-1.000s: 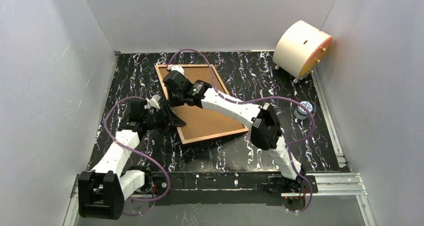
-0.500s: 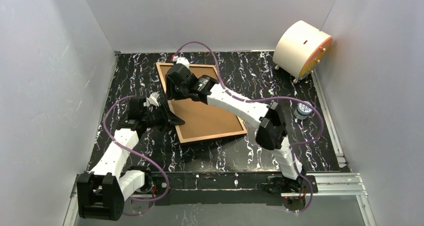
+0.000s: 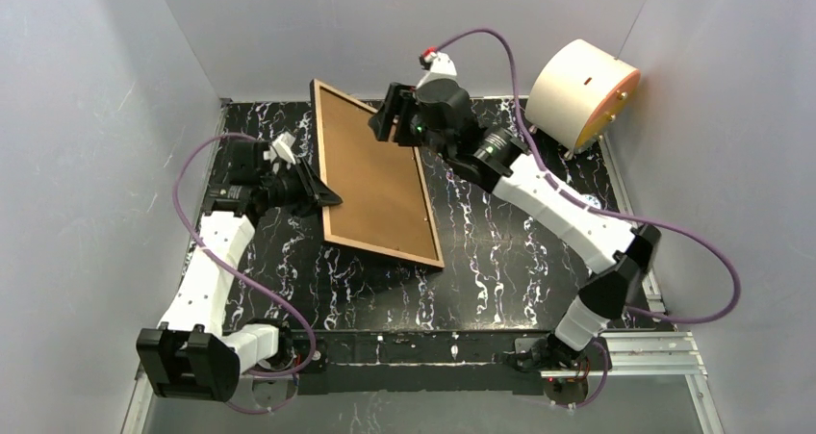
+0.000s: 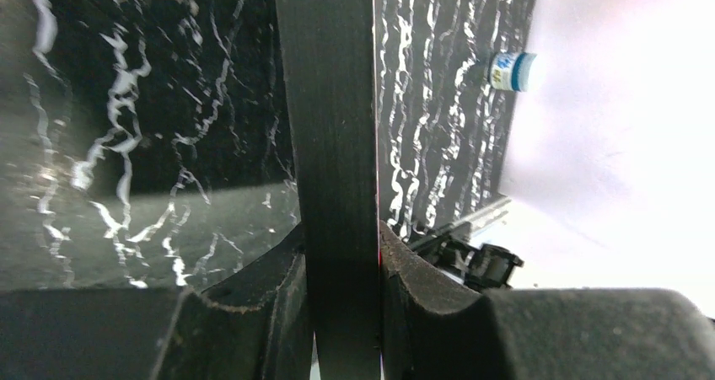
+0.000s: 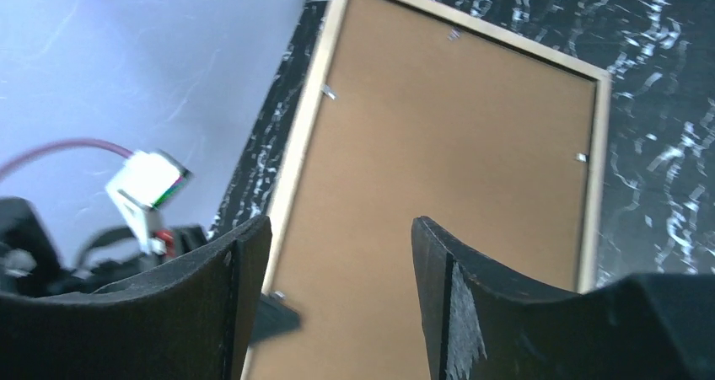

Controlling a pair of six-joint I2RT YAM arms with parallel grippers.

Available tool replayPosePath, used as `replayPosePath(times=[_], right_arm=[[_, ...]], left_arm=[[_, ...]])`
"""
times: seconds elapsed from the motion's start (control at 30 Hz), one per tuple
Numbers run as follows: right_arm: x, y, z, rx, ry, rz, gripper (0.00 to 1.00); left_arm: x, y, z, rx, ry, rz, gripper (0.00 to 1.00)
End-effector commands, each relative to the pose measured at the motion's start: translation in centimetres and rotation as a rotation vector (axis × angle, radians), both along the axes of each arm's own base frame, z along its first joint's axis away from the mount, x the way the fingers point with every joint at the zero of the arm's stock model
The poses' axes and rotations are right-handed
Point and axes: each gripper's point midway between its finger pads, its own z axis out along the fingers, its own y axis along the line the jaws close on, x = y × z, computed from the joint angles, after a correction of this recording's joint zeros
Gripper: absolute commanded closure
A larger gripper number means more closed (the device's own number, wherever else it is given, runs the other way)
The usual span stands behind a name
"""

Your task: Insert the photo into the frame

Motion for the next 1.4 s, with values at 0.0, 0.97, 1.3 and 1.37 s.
replayPosePath(times=[0.0, 0.97, 1.3, 1.37], right_arm=[[0.5, -3.0, 0.8, 0.039, -0.089, -0.081, 0.29], [1.7, -5.0, -0.7, 0.204, 0.299, 0.040, 0.16], [2.8, -3.2, 3.3, 0.348, 0.365, 0.035, 0.14], [2.9, -2.7, 4.3, 0.364, 0.366, 0.052, 0.13]], left_arm=[[1.6, 2.3, 2.1, 0.181, -0.102, -0.009, 0.97], [8.8, -1.0, 16.5, 0.257, -0.721, -0.186, 1.00], [9.7, -2.4, 19.0, 0.320, -0.898, -0.240, 1.00], [10.0, -2.8, 19.6, 0.333, -0.923, -0.244, 1.00]])
